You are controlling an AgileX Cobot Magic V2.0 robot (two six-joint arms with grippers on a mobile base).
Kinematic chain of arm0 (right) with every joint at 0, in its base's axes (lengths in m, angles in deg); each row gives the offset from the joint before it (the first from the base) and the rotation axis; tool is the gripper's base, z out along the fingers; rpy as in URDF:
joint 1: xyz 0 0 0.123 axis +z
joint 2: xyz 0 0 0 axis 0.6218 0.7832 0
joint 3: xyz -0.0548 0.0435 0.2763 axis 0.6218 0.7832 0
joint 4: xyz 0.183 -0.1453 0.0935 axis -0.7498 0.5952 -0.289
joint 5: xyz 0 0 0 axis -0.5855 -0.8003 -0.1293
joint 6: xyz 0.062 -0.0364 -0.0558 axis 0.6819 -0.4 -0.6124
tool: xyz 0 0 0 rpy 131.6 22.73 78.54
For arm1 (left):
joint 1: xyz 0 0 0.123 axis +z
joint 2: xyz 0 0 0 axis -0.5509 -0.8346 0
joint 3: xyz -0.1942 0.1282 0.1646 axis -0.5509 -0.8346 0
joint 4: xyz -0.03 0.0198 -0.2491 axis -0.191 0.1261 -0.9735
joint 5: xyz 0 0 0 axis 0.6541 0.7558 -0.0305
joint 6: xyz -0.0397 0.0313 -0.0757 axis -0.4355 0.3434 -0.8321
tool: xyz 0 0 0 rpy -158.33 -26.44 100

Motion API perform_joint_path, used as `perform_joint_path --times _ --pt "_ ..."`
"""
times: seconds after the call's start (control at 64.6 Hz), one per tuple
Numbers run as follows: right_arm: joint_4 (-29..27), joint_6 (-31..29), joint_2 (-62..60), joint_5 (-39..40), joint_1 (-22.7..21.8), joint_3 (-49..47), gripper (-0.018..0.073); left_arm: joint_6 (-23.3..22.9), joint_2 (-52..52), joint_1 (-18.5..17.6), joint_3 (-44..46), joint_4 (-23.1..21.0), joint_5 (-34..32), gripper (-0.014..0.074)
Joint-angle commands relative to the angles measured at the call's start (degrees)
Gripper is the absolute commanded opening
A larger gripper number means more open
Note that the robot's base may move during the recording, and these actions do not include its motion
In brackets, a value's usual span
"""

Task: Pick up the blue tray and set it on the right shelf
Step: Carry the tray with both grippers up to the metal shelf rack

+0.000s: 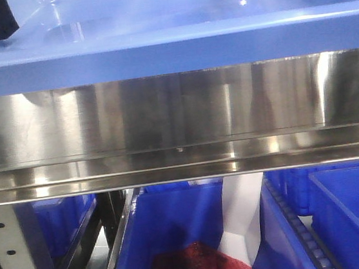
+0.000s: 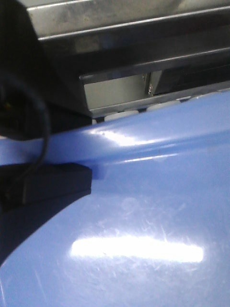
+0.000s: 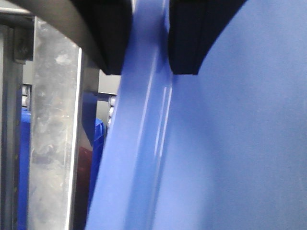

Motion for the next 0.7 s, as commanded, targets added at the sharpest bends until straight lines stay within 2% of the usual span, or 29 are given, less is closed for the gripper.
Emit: perform_joint_path --times 0.0,0.681 --pt "0.46 -1.88 -1.81 4.36 0.34 -1.70 0.0064 2.32 1.80 -1.00 1.73 -1.47 1.68 -0.0048" --pt "0.46 -1.88 -1.81 4.36 0.34 -1.70 0.0064 2.32 1.80 -1.00 1.73 -1.47 1.68 -0.0048"
